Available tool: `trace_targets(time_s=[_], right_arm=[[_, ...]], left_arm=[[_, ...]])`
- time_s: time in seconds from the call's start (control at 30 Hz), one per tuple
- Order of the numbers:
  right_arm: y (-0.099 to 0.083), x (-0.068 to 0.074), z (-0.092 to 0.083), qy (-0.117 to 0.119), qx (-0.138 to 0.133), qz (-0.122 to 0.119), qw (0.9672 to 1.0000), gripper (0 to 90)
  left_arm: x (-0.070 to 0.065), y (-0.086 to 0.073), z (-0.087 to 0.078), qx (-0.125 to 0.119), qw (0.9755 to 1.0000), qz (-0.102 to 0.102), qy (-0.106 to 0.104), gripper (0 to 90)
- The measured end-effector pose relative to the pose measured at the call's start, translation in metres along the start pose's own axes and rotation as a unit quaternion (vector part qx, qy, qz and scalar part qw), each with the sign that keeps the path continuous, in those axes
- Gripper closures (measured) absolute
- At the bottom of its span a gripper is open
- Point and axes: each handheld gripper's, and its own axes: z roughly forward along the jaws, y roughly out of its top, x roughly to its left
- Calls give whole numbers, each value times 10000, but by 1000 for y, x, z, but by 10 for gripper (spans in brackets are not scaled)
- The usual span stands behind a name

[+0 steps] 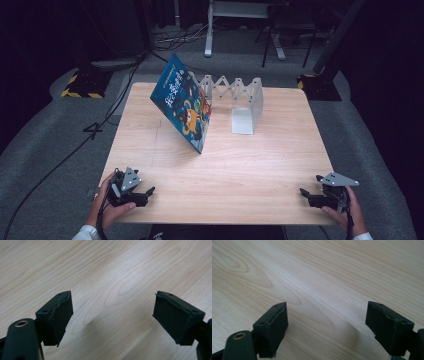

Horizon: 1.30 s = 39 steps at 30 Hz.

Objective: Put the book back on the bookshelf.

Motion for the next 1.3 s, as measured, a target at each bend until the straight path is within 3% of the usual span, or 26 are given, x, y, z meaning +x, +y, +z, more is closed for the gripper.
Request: trace_targets(time_s=[0.07, 0.1, 0.17, 0.23, 0.3, 0.83, 0.97, 1.3], right_arm=[[-3, -2, 1, 8, -3, 101, 9999, 184], [-4, -4, 1, 27, -37, 165, 9999, 183], [-5, -5, 1, 43, -64, 211, 9997, 182], [-8, -8, 2, 118, -116, 331, 9993, 173], [-10, -11, 3, 199, -145, 465, 9986, 173], [-10, -12, 3, 217, -119, 557, 9981, 164], [-10, -12, 3, 218, -120, 553, 9982, 163], [-10, -12, 3, 220, -120, 556, 9981, 163]], left_arm=[[3, -3, 0, 4, 10000, -46, -40, 167], [7, -8, 1, 75, 9997, -231, -39, 168], [10, -11, 2, 93, 9995, -294, -51, 167], [15, -14, 1, 110, 9980, -580, -221, 168], [17, -16, 0, 127, 9973, -668, -282, 170], [18, -19, -2, 157, 9974, -670, -236, 162], [18, -19, -1, 132, 9966, -792, -159, 162], [18, -19, -1, 137, 9966, -798, -148, 161]])
